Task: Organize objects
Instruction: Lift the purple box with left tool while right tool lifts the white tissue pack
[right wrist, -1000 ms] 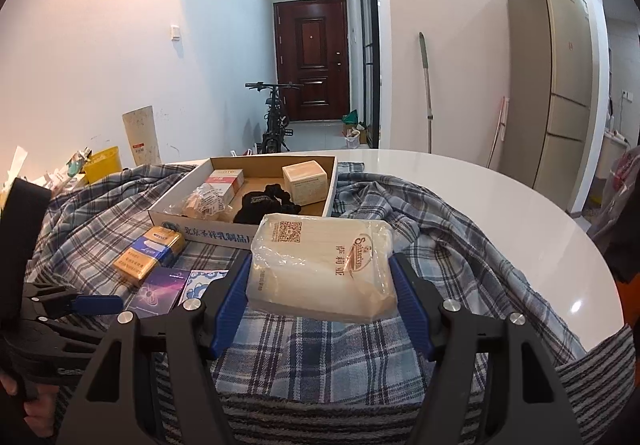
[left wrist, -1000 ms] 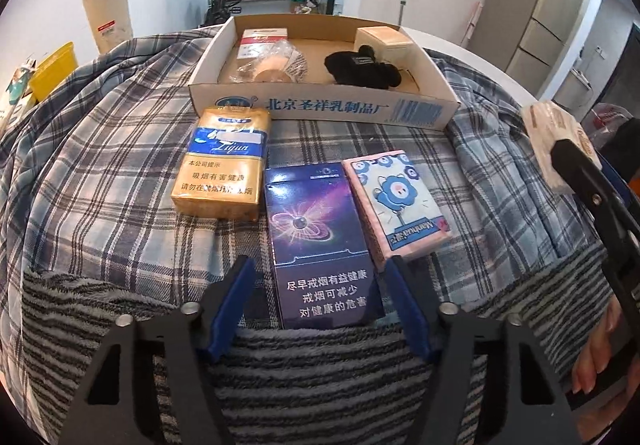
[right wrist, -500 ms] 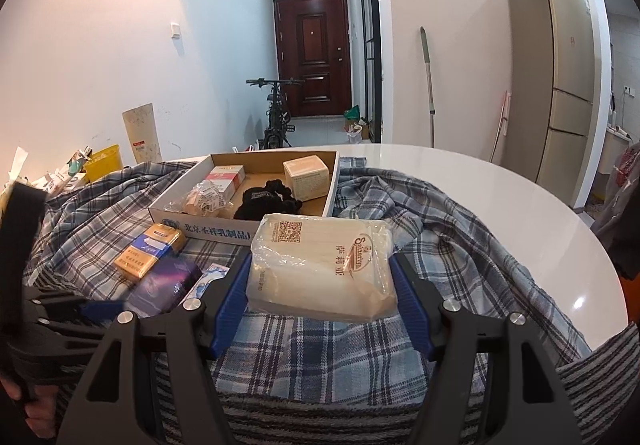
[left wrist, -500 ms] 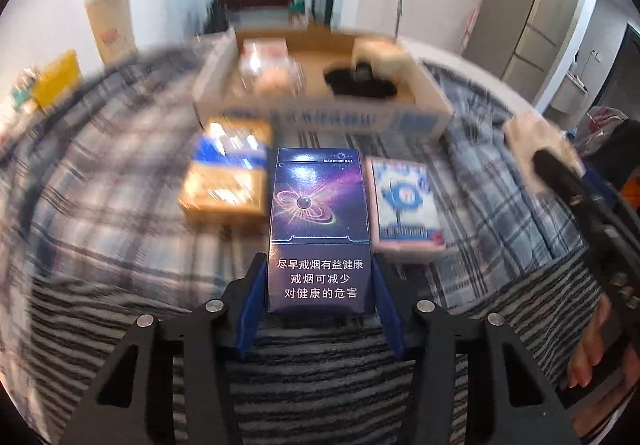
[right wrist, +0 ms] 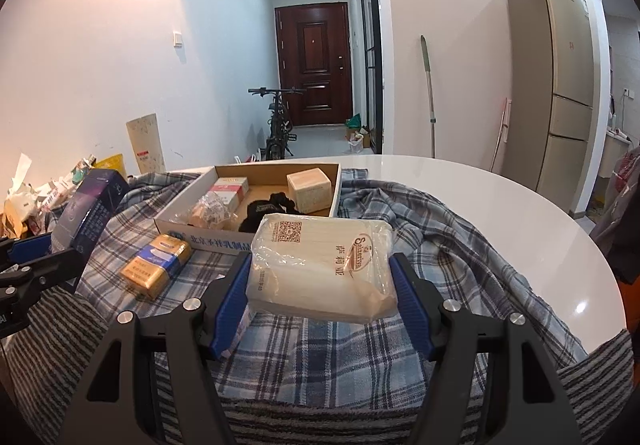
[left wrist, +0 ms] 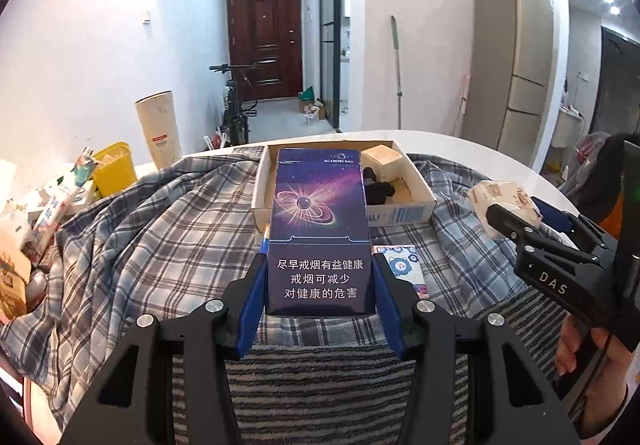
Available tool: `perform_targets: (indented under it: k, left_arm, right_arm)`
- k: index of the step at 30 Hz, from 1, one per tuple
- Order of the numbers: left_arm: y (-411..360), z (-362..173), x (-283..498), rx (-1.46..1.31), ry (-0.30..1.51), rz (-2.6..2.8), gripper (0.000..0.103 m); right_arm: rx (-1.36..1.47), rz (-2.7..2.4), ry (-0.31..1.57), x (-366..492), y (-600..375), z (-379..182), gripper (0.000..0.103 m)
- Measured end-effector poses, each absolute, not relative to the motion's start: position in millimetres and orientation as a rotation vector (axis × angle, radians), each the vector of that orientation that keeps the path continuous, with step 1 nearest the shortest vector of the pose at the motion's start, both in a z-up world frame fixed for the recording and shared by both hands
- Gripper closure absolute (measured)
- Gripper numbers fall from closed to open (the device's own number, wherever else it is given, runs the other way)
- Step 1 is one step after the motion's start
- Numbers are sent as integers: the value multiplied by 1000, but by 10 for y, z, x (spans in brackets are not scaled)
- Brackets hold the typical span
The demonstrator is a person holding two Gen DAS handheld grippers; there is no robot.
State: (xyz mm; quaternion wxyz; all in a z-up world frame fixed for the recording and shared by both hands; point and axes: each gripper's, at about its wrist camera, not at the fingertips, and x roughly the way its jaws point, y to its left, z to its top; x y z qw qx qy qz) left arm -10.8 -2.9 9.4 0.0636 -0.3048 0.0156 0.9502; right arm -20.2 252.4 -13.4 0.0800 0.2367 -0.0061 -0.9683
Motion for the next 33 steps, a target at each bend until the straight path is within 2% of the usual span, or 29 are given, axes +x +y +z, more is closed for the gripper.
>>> perform_targets:
  k: [9, 13, 17, 19, 24, 33]
  left_arm:
    - [-128, 141, -93, -958, -34, 2859, 50]
    - [-147, 260, -236, -973, -86, 2821, 50]
    - [-76, 581, -541, -920, -38, 2814, 50]
    - [-46, 759, -669, -892, -74, 2767, 50]
    - [57, 1108, -1110, -806, -53, 2815, 50]
    - [101, 1075, -1932, -817, -70, 2878, 50]
  right_arm:
    - [627, -2896, 7, -115, 2528, 118, 36]
    - [558, -2853, -21, -255, 2458, 479, 36]
    - [493, -2845, -32, -573, 2352, 862, 36]
    - [469, -2885, -4, -756, 2278, 997, 36]
    - [479, -2922, -23, -1221, 2199, 1156, 36]
    - [559, -2949, -189, -1891, 2218, 1120, 36]
